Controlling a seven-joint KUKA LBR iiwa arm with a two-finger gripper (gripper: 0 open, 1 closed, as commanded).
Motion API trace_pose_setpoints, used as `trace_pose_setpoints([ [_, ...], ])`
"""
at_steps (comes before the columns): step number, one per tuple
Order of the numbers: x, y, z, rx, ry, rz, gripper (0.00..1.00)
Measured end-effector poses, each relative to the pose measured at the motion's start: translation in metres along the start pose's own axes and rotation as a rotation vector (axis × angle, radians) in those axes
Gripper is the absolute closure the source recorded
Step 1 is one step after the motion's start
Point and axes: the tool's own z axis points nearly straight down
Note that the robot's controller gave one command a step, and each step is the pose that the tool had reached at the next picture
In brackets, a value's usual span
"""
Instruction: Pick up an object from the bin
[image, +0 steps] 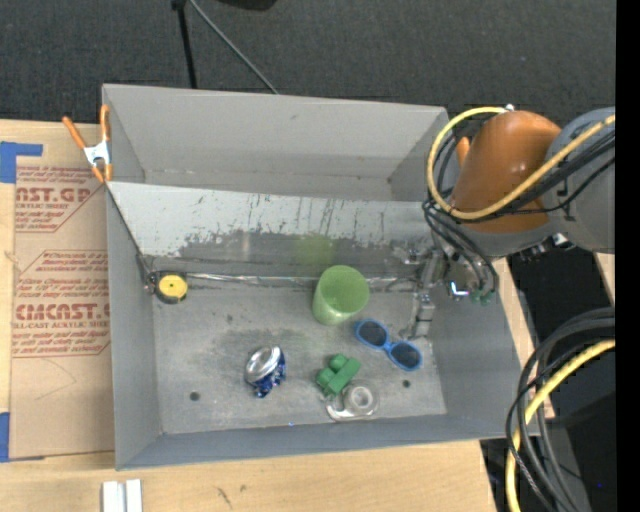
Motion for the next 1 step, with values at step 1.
trace_pose_setpoints([
  [1, 0.0631, 0.0347, 0.0862, -0.003, 0.007, -0.291, 0.0],
])
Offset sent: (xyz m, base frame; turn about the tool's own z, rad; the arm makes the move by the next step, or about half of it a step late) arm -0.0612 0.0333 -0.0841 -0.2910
